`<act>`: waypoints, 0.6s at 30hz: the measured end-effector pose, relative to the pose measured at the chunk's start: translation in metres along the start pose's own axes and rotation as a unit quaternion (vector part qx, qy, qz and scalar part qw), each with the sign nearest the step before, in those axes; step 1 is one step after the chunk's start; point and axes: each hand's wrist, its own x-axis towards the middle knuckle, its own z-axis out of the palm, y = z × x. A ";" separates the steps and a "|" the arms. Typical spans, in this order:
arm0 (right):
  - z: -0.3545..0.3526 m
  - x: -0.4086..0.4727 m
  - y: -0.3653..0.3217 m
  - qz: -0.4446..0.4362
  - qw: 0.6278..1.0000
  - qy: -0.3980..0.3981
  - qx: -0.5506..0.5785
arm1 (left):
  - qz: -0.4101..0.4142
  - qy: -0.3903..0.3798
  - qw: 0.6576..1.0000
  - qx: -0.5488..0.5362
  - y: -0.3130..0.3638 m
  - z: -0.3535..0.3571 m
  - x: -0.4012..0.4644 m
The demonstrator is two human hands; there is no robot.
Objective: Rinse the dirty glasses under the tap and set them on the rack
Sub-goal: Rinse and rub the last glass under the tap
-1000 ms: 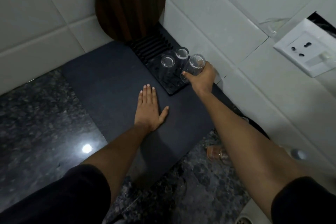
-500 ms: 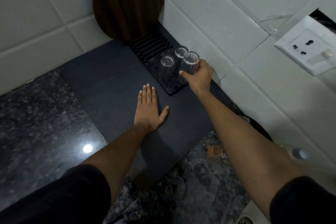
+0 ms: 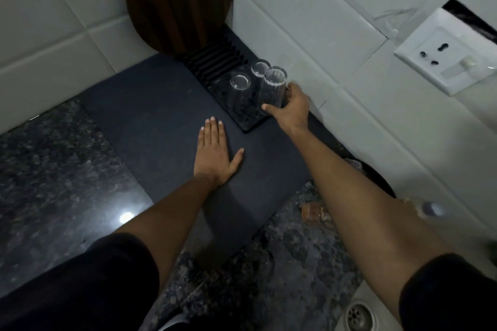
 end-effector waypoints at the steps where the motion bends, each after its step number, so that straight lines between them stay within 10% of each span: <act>1: -0.006 -0.004 0.000 0.006 1.000 -0.008 -0.005 | 0.000 0.001 1.000 0.000 0.000 0.001 0.000; 18: -0.150 -0.200 0.087 0.002 0.981 -0.094 -0.172 | 0.201 -0.039 0.979 -0.017 0.119 0.041 -0.128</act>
